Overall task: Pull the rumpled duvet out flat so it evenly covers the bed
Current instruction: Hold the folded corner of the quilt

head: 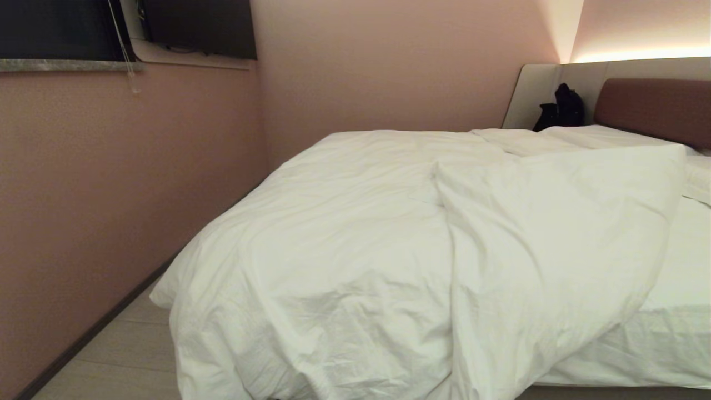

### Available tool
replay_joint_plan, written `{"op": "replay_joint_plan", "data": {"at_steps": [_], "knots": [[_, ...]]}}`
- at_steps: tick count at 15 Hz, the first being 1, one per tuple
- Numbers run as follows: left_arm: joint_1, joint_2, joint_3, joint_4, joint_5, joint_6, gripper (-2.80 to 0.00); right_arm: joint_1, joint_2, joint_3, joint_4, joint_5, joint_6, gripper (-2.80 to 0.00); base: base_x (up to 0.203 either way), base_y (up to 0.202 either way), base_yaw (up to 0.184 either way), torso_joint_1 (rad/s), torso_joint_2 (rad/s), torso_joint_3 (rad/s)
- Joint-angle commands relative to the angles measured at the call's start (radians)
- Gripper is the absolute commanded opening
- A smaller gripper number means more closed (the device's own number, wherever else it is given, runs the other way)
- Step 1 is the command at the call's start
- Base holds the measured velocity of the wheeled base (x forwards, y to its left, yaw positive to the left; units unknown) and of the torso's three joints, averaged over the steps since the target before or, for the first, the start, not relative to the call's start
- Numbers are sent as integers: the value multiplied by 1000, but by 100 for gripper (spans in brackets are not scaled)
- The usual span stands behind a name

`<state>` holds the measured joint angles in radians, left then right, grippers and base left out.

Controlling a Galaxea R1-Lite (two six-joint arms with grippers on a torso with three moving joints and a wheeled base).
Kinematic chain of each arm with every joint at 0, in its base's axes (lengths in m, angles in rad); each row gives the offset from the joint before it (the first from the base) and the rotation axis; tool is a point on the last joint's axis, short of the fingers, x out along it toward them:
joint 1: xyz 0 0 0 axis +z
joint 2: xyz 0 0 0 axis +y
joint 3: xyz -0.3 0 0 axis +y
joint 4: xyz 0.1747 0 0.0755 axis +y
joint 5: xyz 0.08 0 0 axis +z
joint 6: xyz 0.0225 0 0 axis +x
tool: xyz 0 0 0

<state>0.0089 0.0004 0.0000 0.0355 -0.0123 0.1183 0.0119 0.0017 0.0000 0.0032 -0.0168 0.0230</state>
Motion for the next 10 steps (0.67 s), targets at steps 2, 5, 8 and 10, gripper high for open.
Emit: {"op": "replay_joint_plan", "data": {"at_steps": [2, 5, 8, 10], "knots": [[0, 0, -2, 0, 0, 1, -280, 0, 0, 0, 0, 0, 0, -280, 0, 0, 0, 0, 0, 0], [0, 0, 0, 0, 0, -2, -280, 0, 0, 0, 0, 0, 0, -280, 0, 0, 0, 0, 0, 0], [0, 0, -1, 1, 0, -2, -280, 0, 0, 0, 0, 0, 0, -280, 0, 0, 0, 0, 0, 0], [0, 0, 0, 0, 0, -5, -280, 0, 0, 0, 0, 0, 0, -280, 3, -88, -6, 2, 2, 2]]}}
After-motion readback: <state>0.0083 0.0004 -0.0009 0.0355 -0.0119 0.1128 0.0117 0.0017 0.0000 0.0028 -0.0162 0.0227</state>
